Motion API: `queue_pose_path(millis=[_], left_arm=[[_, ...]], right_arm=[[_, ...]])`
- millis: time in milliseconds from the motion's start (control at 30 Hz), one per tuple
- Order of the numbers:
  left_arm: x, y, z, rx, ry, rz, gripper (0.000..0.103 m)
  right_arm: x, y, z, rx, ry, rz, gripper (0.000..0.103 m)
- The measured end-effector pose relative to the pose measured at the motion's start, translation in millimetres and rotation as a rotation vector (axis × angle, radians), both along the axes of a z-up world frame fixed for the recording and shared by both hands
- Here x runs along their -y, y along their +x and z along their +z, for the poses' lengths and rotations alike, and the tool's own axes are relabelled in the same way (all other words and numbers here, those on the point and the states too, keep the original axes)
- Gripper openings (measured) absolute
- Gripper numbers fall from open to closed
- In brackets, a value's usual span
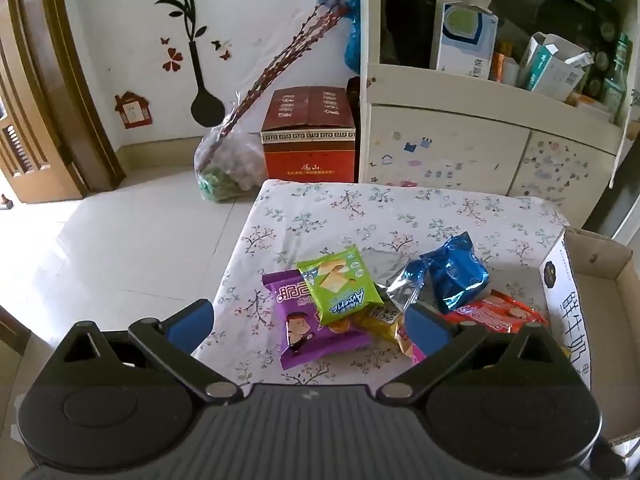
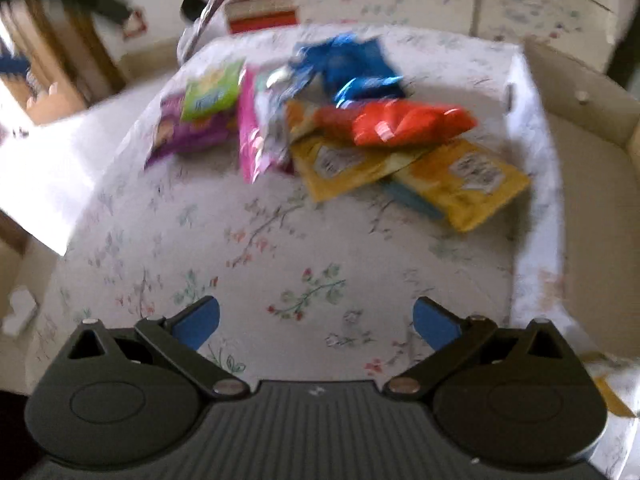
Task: Organize snacks
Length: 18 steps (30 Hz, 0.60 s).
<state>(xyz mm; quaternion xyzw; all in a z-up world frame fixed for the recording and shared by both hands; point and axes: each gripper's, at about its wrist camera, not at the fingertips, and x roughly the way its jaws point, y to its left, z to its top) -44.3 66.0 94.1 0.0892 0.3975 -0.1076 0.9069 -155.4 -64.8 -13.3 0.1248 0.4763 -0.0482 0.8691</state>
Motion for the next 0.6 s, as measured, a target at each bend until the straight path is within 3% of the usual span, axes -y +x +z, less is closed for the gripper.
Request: queue_pose_path(millis=[67,200,333,467,600], left_arm=[[2.5,-4.1,1.9,0.009,0.013,-0.011,0.103],[8.7,-10.7,-0.6,0.005,0.043,-0.026,0.103],[12.2,-17.2,-5.4,-0.001,0.079,-0.034,0.103],[9.7,-22.5,-9.5,-0.017,0.094,-0.02,0.103],[7.3,-30.6,-12.7,-0.027,0.108,-0.011,0.103]], right_arm=[[-2.6,-7.3,2.8,0.032,-0.088,-0.015,0.102],[15.8,-10.7,-1.1,0.032,0.007,-0.067,0.102],[33.3,-11.7,-0.5,0.013,-0.005,-0.16,0.102],[38.7,-14.1,7.4,0.059,0.056,-0.151,0.102],[32.3,-17.4,21.5,0.067,0.022,-0.157,0.102]])
